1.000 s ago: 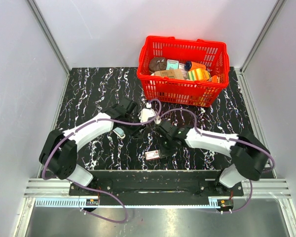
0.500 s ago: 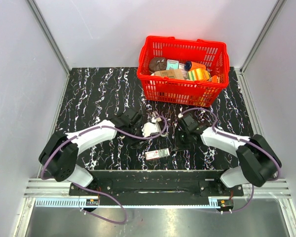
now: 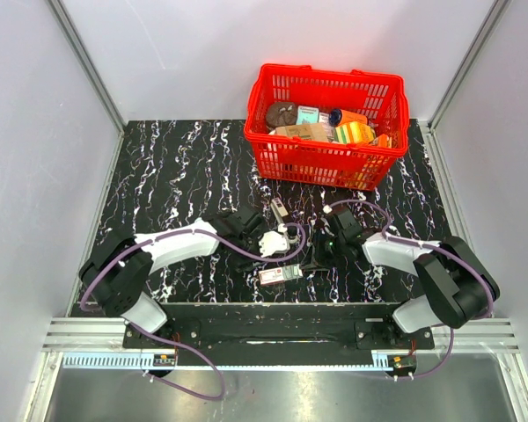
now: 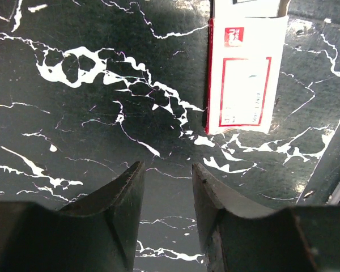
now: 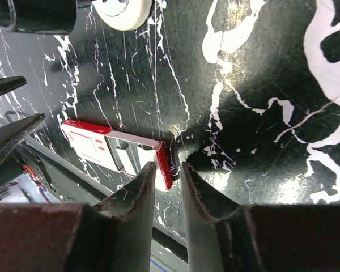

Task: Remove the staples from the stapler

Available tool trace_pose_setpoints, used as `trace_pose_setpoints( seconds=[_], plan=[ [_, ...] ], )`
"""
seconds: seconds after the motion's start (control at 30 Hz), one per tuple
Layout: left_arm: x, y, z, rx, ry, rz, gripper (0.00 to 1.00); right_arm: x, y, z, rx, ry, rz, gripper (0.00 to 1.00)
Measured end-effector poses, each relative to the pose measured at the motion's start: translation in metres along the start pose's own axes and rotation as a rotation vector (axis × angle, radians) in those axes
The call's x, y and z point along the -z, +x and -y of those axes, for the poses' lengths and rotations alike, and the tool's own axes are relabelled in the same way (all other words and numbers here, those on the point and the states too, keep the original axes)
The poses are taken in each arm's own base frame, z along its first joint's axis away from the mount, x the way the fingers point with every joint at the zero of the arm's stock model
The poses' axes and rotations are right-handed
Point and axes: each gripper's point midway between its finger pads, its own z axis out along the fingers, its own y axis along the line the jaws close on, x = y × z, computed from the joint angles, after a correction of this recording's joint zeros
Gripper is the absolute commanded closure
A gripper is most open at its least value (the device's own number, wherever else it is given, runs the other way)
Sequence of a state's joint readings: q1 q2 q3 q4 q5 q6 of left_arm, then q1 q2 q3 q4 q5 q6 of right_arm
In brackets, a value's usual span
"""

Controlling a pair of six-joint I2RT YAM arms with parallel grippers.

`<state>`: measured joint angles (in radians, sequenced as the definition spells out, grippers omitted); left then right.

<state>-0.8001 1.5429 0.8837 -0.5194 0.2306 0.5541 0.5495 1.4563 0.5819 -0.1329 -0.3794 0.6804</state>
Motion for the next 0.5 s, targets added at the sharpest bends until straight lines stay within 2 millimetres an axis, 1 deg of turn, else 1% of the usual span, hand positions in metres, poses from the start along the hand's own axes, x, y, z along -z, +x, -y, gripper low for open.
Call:
trace_pose_setpoints(
  seconds=[0.07, 0.3, 0.5],
  plan=[
    [-0.002, 0.002, 0.001, -0.005, -0.002, -0.01, 0.57, -0.001, 0.001, -0.001, -0.006, -0.016, 0.001, 0.7],
    [-0.008, -0.002, 0.004, -0.033, -0.013, -0.017, 0.57, -0.005, 0.004, -0.004, -0.024, -0.047, -0.014, 0.82],
    [-0.016, -0.004, 0.008, -0.057, -0.01, -0.019, 0.57, -0.006, 0.005, -0.005, -0.023, -0.059, -0.015, 0.83]
  ],
)
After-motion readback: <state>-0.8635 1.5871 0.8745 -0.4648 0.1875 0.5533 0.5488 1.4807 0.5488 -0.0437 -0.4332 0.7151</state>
